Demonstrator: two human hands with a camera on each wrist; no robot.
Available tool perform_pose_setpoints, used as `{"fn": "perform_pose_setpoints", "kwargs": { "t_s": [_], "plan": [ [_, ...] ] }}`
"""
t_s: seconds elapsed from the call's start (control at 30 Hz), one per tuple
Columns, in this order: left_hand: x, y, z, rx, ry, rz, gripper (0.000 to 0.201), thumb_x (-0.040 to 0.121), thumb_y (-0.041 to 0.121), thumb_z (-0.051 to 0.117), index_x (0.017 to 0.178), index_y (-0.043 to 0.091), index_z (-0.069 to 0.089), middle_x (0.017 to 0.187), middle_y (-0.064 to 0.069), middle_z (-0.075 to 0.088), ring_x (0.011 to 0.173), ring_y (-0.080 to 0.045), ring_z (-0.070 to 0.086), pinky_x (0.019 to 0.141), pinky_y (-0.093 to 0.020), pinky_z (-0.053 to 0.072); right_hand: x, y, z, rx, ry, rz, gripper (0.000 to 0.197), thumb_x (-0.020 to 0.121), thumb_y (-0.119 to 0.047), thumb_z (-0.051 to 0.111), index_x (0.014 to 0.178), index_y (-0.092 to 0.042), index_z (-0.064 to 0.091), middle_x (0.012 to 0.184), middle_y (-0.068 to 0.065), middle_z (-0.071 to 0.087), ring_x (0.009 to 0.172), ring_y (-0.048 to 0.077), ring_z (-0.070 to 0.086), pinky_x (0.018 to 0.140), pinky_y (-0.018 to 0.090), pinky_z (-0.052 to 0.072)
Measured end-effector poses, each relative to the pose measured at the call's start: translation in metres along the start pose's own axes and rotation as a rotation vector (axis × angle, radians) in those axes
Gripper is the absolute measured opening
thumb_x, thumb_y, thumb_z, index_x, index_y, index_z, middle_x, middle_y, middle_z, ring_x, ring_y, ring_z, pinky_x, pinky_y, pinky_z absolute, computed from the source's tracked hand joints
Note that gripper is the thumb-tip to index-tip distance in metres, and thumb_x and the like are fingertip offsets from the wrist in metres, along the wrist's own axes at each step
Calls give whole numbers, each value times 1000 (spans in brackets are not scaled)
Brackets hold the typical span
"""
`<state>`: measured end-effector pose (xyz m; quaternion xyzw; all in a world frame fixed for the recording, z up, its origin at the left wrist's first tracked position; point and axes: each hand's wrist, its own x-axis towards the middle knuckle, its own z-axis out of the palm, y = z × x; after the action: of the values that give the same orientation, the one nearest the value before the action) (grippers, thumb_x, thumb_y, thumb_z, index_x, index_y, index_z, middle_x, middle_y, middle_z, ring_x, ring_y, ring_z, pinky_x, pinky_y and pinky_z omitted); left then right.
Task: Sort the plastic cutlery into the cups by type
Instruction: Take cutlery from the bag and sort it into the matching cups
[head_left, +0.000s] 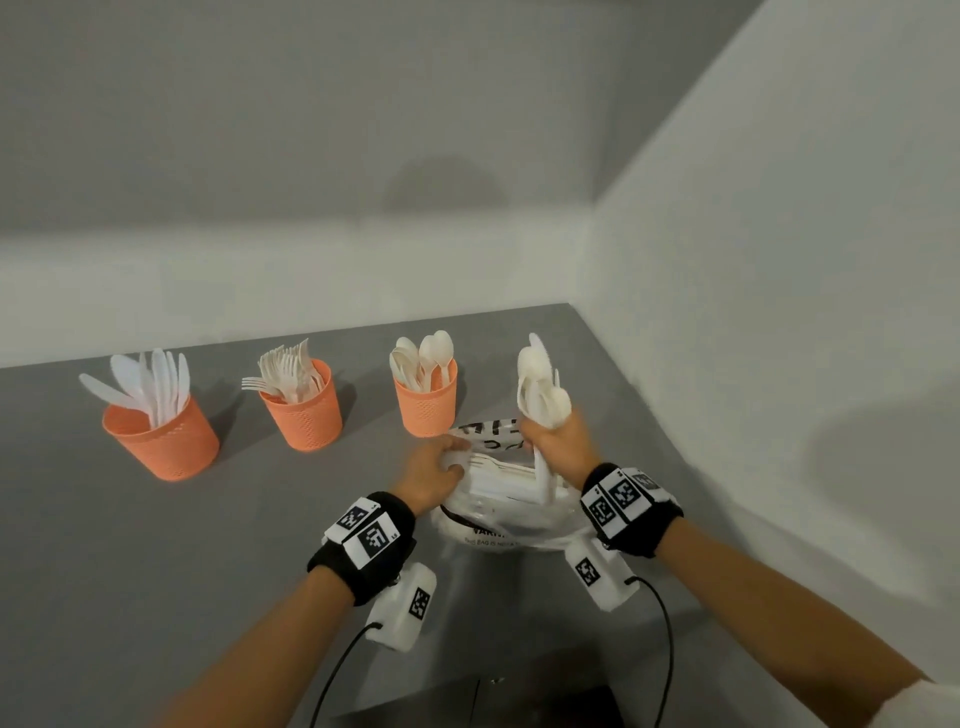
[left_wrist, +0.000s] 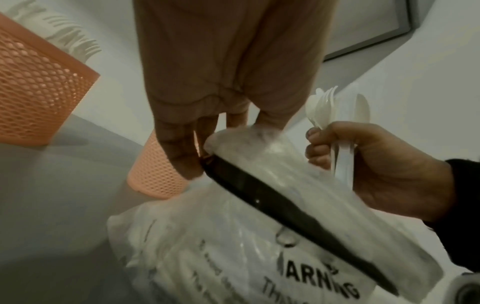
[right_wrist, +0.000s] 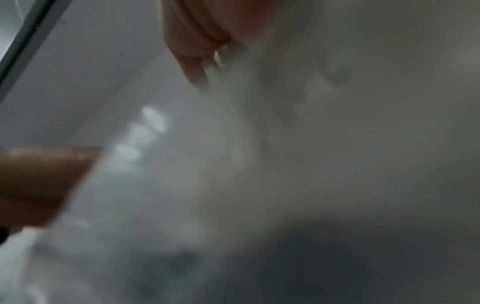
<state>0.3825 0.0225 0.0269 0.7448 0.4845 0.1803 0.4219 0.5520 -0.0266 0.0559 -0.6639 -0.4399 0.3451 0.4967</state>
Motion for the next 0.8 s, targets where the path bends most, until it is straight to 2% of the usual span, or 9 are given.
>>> {"fn": "perform_pose_setpoints", "kwargs": {
  "t_s": [0.13,0.2,0.27,0.4,0.5,0.57,0.63,0.7,0.8],
  "plan": [
    [-8,17,-18,-111,205,95,21,90,7,52,108,6,63,111,-6,58,101,-17,53,87,-22,37,8,-21,7,412,12,117,14,85,0,54,81,-14,57,55,0,48,45,11,46,51,25,46],
    [-14,26,-27,-311,184,78,19,94,13,49,104,4,62,95,-3,61,86,-15,54,80,-25,44,10,-32,17,574,6,157,13,87,-2,53,84,-14,57,52,-2,48,44,9,46,49,23,46],
    [-19,28,-31,-563,114,-40,23,98,18,40,98,5,59,86,-3,61,77,-13,55,73,-23,46,11,-42,31,639,9,153,14,87,-2,53,81,-15,56,49,-4,48,43,8,46,50,23,45],
    [-27,6,-41,-1010,6,-364,42,100,36,30,97,4,57,87,-10,60,80,-19,58,72,-28,50,10,-59,65,617,30,64,17,83,0,56,75,-15,55,48,-4,49,43,9,47,51,26,43],
    [-33,-12,-57,-1221,-40,-487,54,98,44,26,108,-2,53,101,-19,60,89,-27,60,78,-33,52,6,-73,98,615,40,20,13,77,0,61,72,-10,54,47,-4,50,43,8,48,49,20,45],
    [-36,-15,-72,-1346,-33,-518,59,98,45,24,114,-6,49,104,-23,59,94,-30,59,86,-38,49,2,-80,123,611,62,9,9,78,-2,64,82,-5,56,48,-3,54,43,8,51,52,20,49],
    [-37,-14,-90,-1405,-15,-491,58,100,41,23,107,-8,52,93,-20,63,89,-28,60,78,-37,55,-1,-85,148,614,75,-3,11,77,1,64,79,-7,57,53,-1,55,46,12,52,55,27,49],
    [-38,-14,-105,-1374,-12,-442,52,101,35,23,96,-3,58,79,-13,66,80,-23,59,67,-32,56,-4,-85,172,583,65,16,19,78,6,62,72,-10,55,56,0,55,50,13,52,55,28,47],
    [-40,-26,-126,-1285,-18,-408,43,99,31,27,95,3,60,81,-9,64,77,-20,58,68,-31,51,-4,-81,204,526,41,73,16,74,0,66,87,-2,55,63,5,57,54,12,57,58,27,49]
  ]
}}
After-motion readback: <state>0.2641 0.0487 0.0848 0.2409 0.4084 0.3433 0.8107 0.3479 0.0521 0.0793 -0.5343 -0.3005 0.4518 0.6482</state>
